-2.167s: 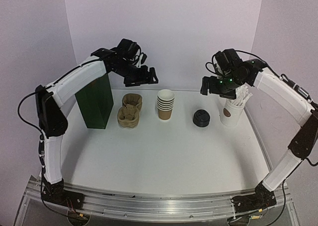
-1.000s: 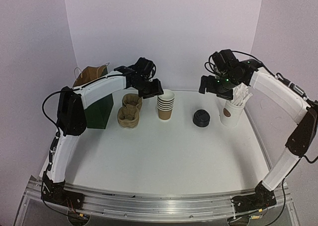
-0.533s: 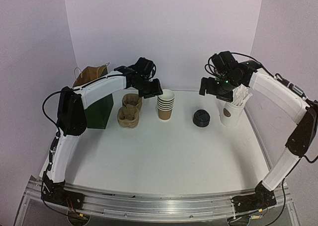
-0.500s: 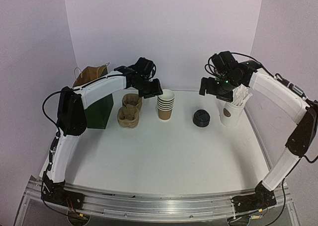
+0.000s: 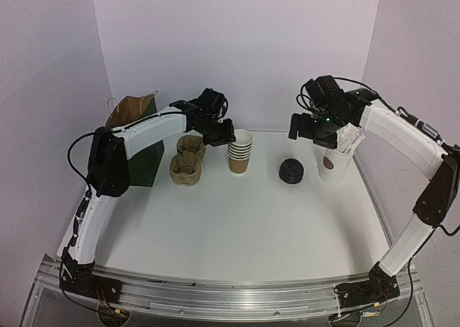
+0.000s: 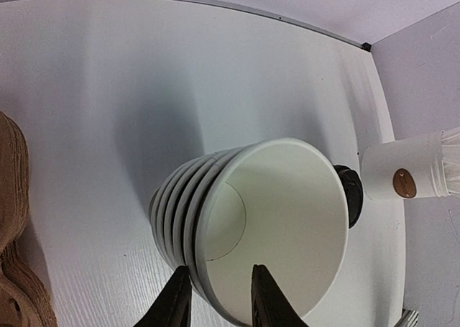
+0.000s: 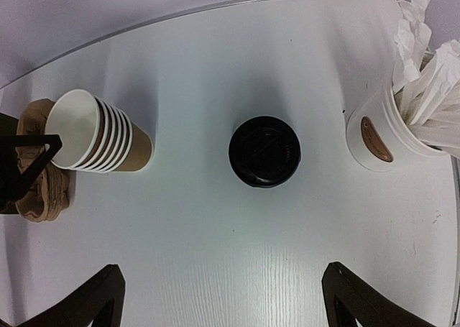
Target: Pack the takeout coffee
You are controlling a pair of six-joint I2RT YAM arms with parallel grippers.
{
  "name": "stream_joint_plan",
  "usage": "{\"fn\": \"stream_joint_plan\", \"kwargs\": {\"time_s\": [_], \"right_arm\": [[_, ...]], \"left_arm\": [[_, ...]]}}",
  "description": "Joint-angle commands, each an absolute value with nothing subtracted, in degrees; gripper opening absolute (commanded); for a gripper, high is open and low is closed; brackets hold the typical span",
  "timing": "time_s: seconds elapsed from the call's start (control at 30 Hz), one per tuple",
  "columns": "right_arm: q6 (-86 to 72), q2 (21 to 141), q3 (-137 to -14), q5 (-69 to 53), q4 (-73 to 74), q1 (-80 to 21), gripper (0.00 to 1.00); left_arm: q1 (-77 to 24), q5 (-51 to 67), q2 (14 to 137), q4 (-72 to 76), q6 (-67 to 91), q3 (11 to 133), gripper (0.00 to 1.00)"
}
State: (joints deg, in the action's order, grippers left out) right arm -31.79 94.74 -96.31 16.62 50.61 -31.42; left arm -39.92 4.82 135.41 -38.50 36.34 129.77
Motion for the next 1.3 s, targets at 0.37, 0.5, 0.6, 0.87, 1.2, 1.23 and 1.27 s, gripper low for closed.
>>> {"fn": "stream_joint_plan", "kwargs": {"time_s": [0.37,0.5,0.6,0.87,1.2,1.23,1.27], "right_arm": [[-32.63,94.12,-96.29,16.61,50.1,-31.39,0.95],[-32.6,94.71,-96.71,16.12,50.1,-31.35,0.95],[-32.57,94.94,-97.02,15.8,50.1,-31.45,0.95],[-32.8,95.65,-97.24,14.92,50.1,-31.44,0.95],[-33.95,95.72,-97.3,14.54,50.1,-31.42,0.95],[-34.1,95.63,-97.2,14.59,50.1,-31.42,0.95],[-34.28,95.56,-97.08,14.59,50.12,-31.41,0.95]], "left_arm": [[-40.05,4.2,134.37,-37.6,36.23,133.09,0.24],[-40.0,4.49,134.87,-37.99,36.1,133.47,0.16],[-40.02,4.46,134.8,-38.18,36.06,133.6,0.14],[-39.99,3.52,134.38,-38.87,35.26,134.16,0.02],[-40.0,2.55,133.58,-39.58,34.75,133.86,0.0],[-40.0,2.43,133.31,-39.37,34.64,133.68,0.0],[-40.0,2.38,133.0,-39.14,34.54,133.48,0.0]]}}
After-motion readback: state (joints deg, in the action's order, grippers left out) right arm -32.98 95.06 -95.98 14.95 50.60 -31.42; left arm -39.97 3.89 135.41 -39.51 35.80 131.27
